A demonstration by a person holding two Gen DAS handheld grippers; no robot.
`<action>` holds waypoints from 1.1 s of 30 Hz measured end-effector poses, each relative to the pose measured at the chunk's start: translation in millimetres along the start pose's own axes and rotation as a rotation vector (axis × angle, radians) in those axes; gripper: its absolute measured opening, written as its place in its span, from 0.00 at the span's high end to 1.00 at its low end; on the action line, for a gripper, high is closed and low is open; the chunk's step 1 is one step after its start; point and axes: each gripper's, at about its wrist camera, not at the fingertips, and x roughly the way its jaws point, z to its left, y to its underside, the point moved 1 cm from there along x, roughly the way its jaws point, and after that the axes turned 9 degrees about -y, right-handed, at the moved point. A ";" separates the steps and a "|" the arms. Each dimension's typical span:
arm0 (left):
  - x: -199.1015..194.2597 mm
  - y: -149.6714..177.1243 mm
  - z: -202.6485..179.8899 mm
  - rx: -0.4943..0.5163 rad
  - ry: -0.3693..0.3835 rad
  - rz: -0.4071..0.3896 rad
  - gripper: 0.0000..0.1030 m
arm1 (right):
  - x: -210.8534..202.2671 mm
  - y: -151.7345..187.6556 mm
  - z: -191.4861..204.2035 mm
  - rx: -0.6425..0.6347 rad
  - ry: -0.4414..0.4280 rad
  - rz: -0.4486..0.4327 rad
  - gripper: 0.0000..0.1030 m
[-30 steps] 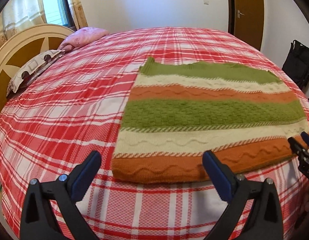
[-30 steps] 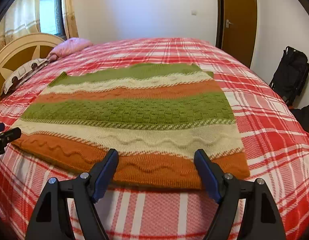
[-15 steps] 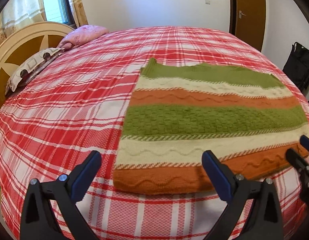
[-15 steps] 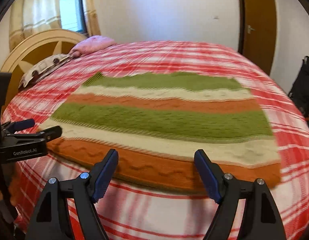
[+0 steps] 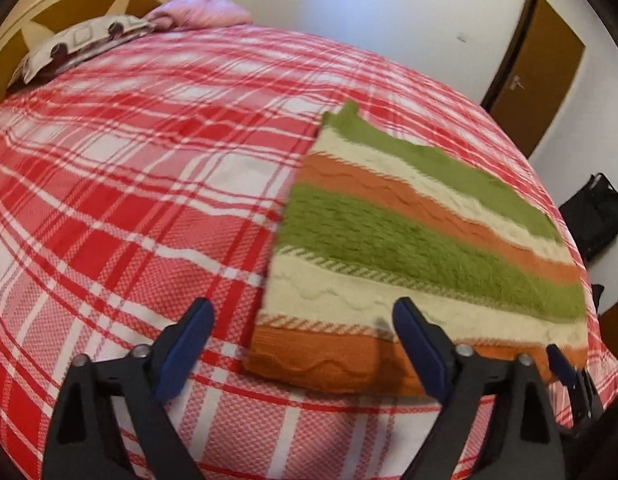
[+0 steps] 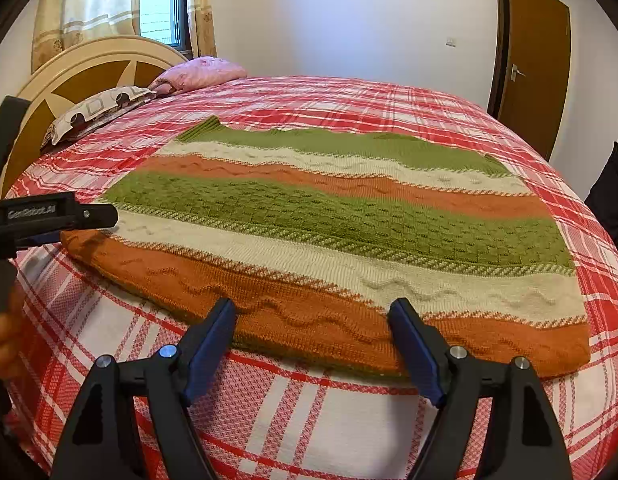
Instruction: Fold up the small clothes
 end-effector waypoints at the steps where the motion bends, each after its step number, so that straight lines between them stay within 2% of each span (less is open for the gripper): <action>1: 1.0 -1.7 -0.2 0.001 -0.005 0.000 0.12 | -0.1 0.3 -0.4 0.001 -0.002 -0.003 0.23; 7: 18.0 -26.5 -2.2 -0.042 0.029 0.030 0.12 | -0.8 2.5 -0.5 0.001 -0.004 -0.012 0.22; 11: 39.0 -52.2 -2.4 -0.066 0.059 0.086 0.12 | -1.3 3.1 -1.3 0.003 -0.011 -0.017 0.22; 15: 51.0 -67.6 -6.4 -0.107 0.133 0.127 0.12 | -1.0 3.0 -2.5 0.004 -0.014 -0.020 0.22; 17: 49.9 -68.0 -10.4 -0.106 0.171 0.128 0.32 | -1.7 4.1 -2.6 0.004 -0.015 -0.022 0.22; 18: 49.5 -67.2 -14.5 -0.092 0.176 0.130 0.34 | -1.8 4.4 -2.8 0.004 -0.015 -0.023 0.22; 21: 47.6 -66.1 -27.8 -0.012 0.107 0.092 0.41 | -1.5 4.1 -2.7 0.003 -0.016 -0.024 0.22; 24: 47.2 -66.3 -31.7 0.021 0.082 0.065 0.46 | -1.3 4.1 -3.1 0.005 -0.022 -0.027 0.22; 30: 52.7 -72.0 -27.3 -0.003 0.081 0.073 0.45 | -1.3 4.4 -2.8 0.005 -0.023 -0.028 0.21; 33: 55.2 -72.8 -28.2 -0.011 0.078 0.073 0.40 | -1.4 4.5 -3.0 0.005 -0.023 -0.028 0.21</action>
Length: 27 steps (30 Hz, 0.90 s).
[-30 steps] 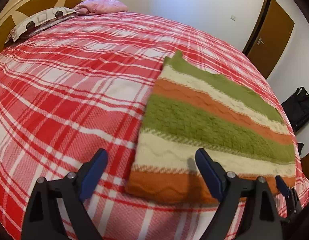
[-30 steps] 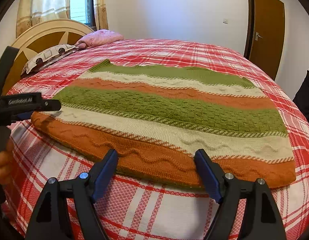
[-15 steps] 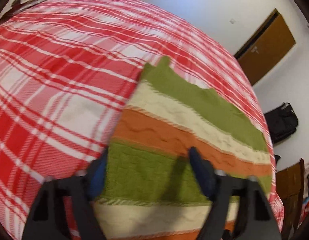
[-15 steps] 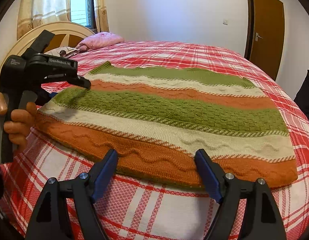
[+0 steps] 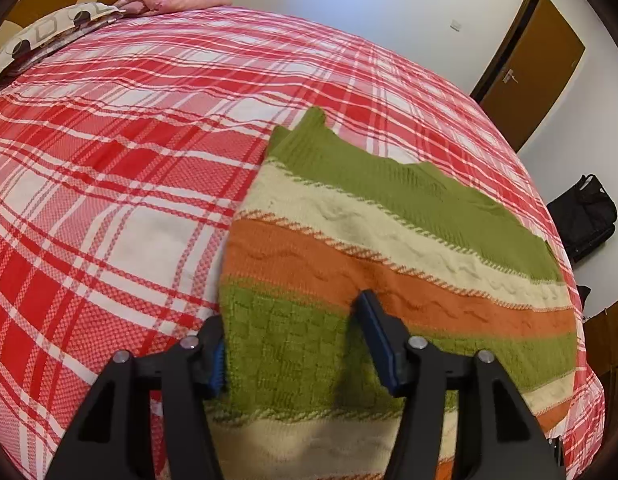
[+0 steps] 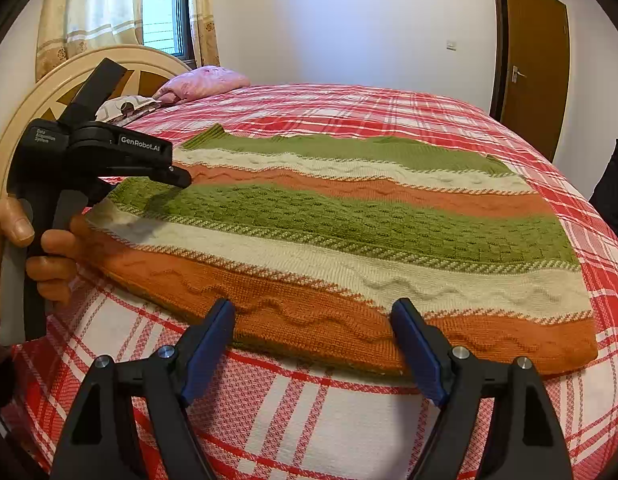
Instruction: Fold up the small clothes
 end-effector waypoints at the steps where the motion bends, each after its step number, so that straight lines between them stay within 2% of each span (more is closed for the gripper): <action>1: 2.8 -1.8 -1.2 -0.004 0.006 0.002 0.36 | 0.0 0.0 0.0 0.000 0.000 0.000 0.21; 4: 5.0 -3.0 -6.8 0.012 -0.008 -0.005 0.33 | 0.0 0.2 -0.1 0.001 -0.001 0.001 0.21; 5: 4.6 -2.8 -8.1 0.015 -0.015 -0.013 0.36 | -0.1 0.2 0.0 0.001 -0.002 0.001 0.21; 6: 4.2 -2.7 -7.7 0.014 -0.017 -0.020 0.40 | -0.2 0.4 0.2 0.001 -0.002 0.001 0.21; 10: 0.2 -3.7 1.1 -0.027 0.018 -0.031 0.67 | 0.3 0.0 -0.3 -0.002 0.002 0.003 0.21; 13: -1.5 -5.7 4.6 -0.043 0.028 -0.028 0.77 | 0.8 -2.2 0.3 -0.003 0.011 0.014 0.21; 16: -5.1 -6.1 -2.2 -0.011 -0.003 -0.048 0.81 | -1.6 -7.5 -1.7 0.016 0.002 0.020 0.21; 19: -11.3 -4.5 -7.9 0.016 -0.035 -0.072 0.83 | -14.4 -21.3 -7.5 0.084 -0.029 -0.042 0.22; 21: -15.5 -4.5 -8.4 0.020 -0.044 -0.084 0.83 | -19.0 -38.8 -8.9 0.104 -0.065 -0.078 0.26; 22: -17.4 -4.9 -7.8 0.019 -0.047 -0.087 0.83 | -16.1 -49.0 -7.4 0.092 -0.074 -0.075 0.39; 23: -20.4 -5.6 -8.2 0.016 -0.047 -0.095 0.84 | -9.6 -59.1 -4.3 0.073 -0.078 -0.055 0.68; 24: -22.7 -6.1 -7.9 0.013 -0.044 -0.099 0.84 | -2.8 -66.1 -3.0 0.064 -0.085 -0.038 0.85; 25: -25.1 -6.8 -7.8 0.007 -0.040 -0.103 0.84 | 7.8 -74.8 -1.7 0.059 -0.097 -0.021 0.97; 27: -29.7 -9.7 -7.7 -0.007 -0.021 -0.110 0.84 | 27.4 -87.2 0.1 0.060 -0.091 -0.010 0.97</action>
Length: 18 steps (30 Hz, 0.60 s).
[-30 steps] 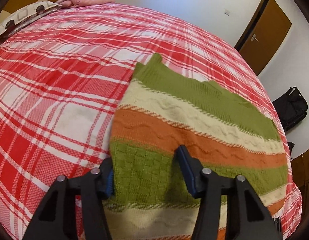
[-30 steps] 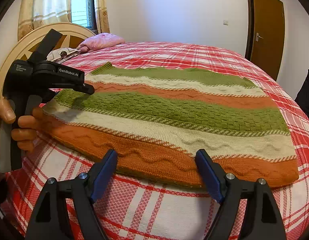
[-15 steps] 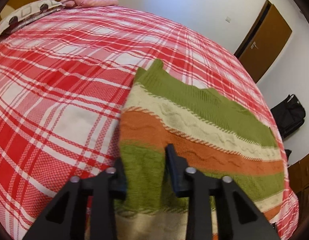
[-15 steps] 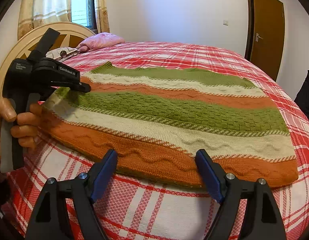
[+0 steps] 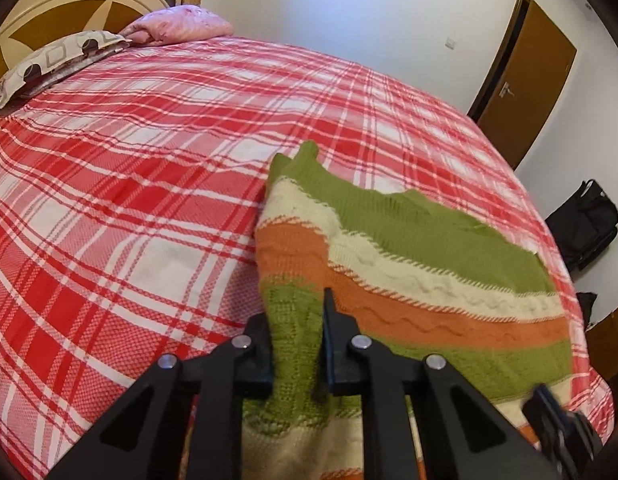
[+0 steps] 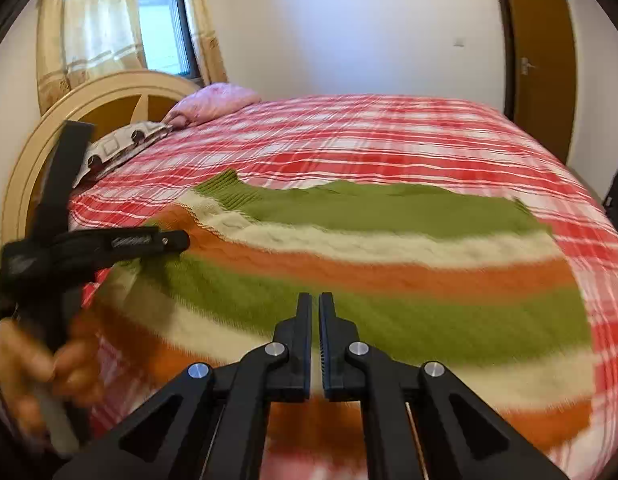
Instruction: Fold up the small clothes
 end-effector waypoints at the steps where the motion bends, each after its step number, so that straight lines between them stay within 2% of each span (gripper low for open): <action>1: -1.5 -0.6 0.8 -0.006 0.007 -0.001 0.84 | 11.4 -5.3 -2.0 0.022 0.006 0.009 0.97; 4: -2.0 -4.2 1.3 -0.022 0.015 0.002 0.84 | 45.8 -12.5 -12.2 0.119 0.018 0.054 0.97; 6: -1.3 -5.4 1.9 -0.027 0.016 0.007 0.84 | 64.5 -3.6 -15.6 0.137 0.033 0.100 0.97; 11: -4.4 -6.5 1.2 -0.017 0.040 -0.015 0.84 | 62.5 1.9 -26.3 0.179 -0.021 0.056 0.97; 14: -3.3 -7.1 5.0 -0.047 0.069 -0.017 0.84 | 63.5 1.4 -32.3 0.210 -0.055 0.048 0.97; 18: -9.7 -11.9 -5.7 -0.025 0.057 -0.045 0.85 | 62.0 -0.8 -34.4 0.227 -0.083 0.051 0.97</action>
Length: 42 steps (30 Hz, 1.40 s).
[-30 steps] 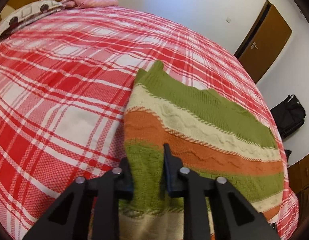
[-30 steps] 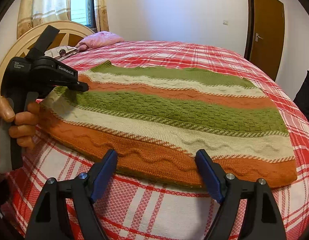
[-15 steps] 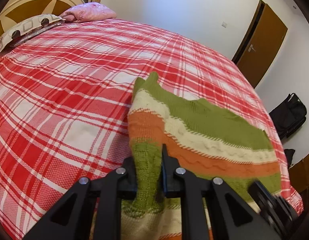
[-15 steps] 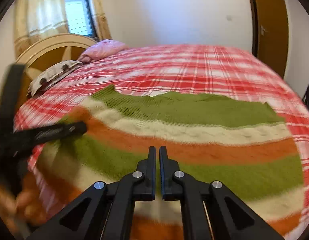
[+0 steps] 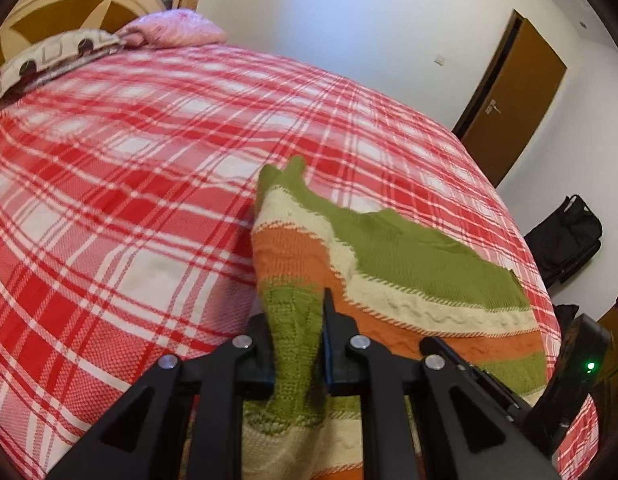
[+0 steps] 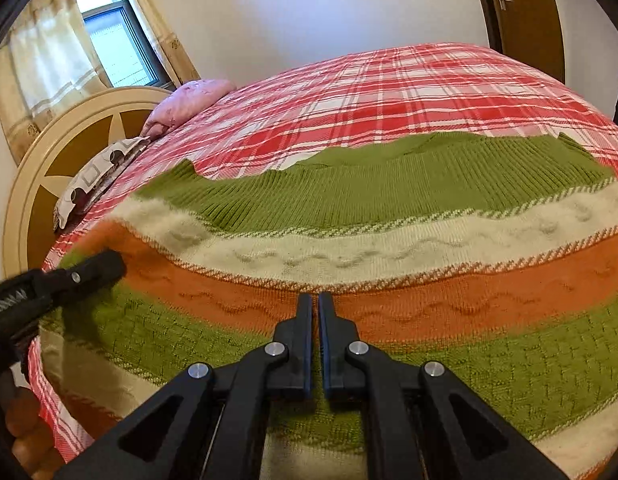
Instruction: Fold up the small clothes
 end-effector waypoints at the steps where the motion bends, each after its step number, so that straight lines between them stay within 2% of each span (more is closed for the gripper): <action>1: -3.3 -2.1 -4.6 0.009 0.003 -0.009 0.85 | -2.6 -0.6 -2.2 0.011 -0.017 0.003 0.97; 5: -20.2 -13.3 -31.7 0.079 0.019 -0.061 0.86 | -22.5 -7.3 -16.6 0.094 -0.074 -0.024 0.97; 9: -35.3 -20.3 -67.7 0.143 0.054 -0.095 0.86 | -56.9 -17.9 -34.4 0.106 -0.097 -0.083 0.97; 15: -45.0 -9.1 -136.9 0.274 0.101 -0.138 0.88 | -99.7 -15.9 -83.6 0.196 -0.086 -0.124 0.97; 19: -33.4 8.1 -174.3 0.337 0.122 -0.118 0.89 | -120.8 -5.1 -121.9 0.287 -0.112 -0.153 0.96; 20: -30.0 14.1 -182.7 0.352 0.125 -0.112 0.92 | -124.5 -3.5 -128.6 0.307 -0.119 -0.152 0.96; 24: -8.4 42.3 -215.9 0.417 0.138 -0.068 0.94 | -133.0 2.7 -142.9 0.338 -0.122 -0.153 0.96; 26: -0.1 51.2 -222.5 0.433 0.126 -0.048 0.94 | -137.0 6.1 -145.8 0.346 -0.122 -0.153 0.96; 29: 0.1 60.4 -216.9 0.448 0.145 -0.024 0.94 | -142.4 7.7 -150.5 0.379 -0.152 -0.152 0.96; 32: -12.8 58.2 -201.8 0.473 0.157 -0.048 0.88 | -145.0 5.1 -150.2 0.444 -0.254 -0.145 0.95; 33: -21.4 54.5 -188.1 0.461 0.191 -0.042 0.87 | -144.4 3.1 -149.8 0.448 -0.278 -0.147 0.92; 34: -23.7 52.5 -181.2 0.451 0.211 -0.036 0.81 | -144.0 0.5 -145.1 0.446 -0.307 -0.156 0.75; 35: -29.0 49.8 -169.9 0.433 0.228 -0.033 0.70 | -144.1 -1.2 -140.7 0.444 -0.319 -0.167 0.41; 36: -34.2 47.1 -157.7 0.411 0.237 -0.037 0.62 | -144.3 -3.4 -135.1 0.438 -0.327 -0.195 0.25; 37: -40.5 44.0 -142.5 0.388 0.243 -0.053 0.49 | -144.2 -4.8 -129.8 0.430 -0.330 -0.216 0.15; 39: -45.0 37.0 -119.0 0.366 0.221 -0.094 0.45 | -136.8 -8.9 -120.2 0.404 -0.304 -0.202 0.15; 42: -42.0 24.0 -86.4 0.312 0.133 -0.121 0.45 | -114.9 -14.4 -106.2 0.340 -0.220 -0.152 0.15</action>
